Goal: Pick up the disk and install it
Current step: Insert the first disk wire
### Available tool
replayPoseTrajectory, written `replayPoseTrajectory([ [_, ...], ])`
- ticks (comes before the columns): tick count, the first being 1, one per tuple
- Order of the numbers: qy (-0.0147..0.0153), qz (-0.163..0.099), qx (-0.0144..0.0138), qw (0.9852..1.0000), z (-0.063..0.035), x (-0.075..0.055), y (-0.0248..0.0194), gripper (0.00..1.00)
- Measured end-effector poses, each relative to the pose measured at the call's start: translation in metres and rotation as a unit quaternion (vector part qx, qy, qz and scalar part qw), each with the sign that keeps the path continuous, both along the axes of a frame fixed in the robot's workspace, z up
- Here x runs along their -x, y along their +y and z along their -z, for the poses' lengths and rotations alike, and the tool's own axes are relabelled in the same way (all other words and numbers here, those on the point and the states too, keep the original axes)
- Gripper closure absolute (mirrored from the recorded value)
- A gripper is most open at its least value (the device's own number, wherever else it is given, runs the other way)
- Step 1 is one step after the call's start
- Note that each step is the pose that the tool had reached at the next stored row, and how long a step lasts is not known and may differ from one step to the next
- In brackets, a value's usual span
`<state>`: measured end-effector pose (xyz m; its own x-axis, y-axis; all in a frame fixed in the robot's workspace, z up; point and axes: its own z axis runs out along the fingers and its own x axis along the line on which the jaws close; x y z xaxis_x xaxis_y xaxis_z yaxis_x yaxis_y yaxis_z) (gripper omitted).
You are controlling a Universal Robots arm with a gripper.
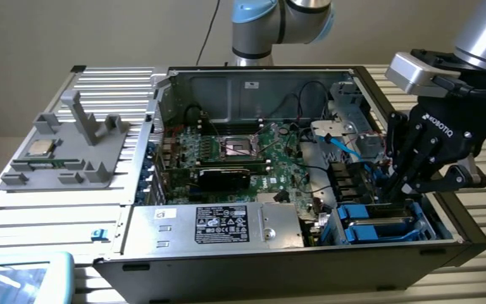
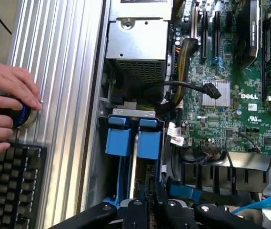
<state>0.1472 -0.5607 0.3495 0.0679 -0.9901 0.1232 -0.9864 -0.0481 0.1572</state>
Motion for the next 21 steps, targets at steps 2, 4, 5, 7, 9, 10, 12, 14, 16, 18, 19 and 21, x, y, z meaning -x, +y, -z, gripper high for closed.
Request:
replayPoseTrajectory([
  [2, 0.0002, 0.004, -0.0001, 1.0000, 0.0003, -0.0001, 0.0000, 0.84],
  [4, 0.0002, 0.014, 0.0010, 0.9999, 0.0004, -0.0001, 0.0000, 0.84],
  [5, 0.0002, 0.018, 0.0028, 0.9998, 0.0006, 0.0000, 0.0000, 0.84],
  [7, 0.0001, 0.023, 0.0060, 0.9997, 0.0007, -0.0001, 0.0000, 0.84],
  [9, -0.0001, 0.026, 0.0084, 0.9996, 0.0011, -0.0001, 0.0001, 0.84],
  [10, -0.0002, 0.026, 0.0096, 0.9996, 0.0012, -0.0001, 0.0001, 0.84],
  [12, -0.0002, 0.026, 0.0098, 0.9996, 0.0013, -0.0001, 0.0001, 0.84],
  [14, -0.0003, 0.027, 0.0100, 0.9996, 0.0012, -0.0001, 0.0001, 0.84],
  [16, -0.0020, 0.031, 0.0105, 0.9995, 0.0018, -0.0002, 0.0004, 0.84],
  [18, -0.0048, 0.031, 0.0113, 0.9994, 0.0021, -0.0001, 0.0019, 0.84],
  [19, -0.0061, 0.031, 0.0130, 0.9994, 0.0022, -0.0001, 0.0024, 0.84],
  [21, -0.0083, 0.032, 0.0247, 0.9992, 0.0025, 0.0000, 0.0027, 0.84],
])
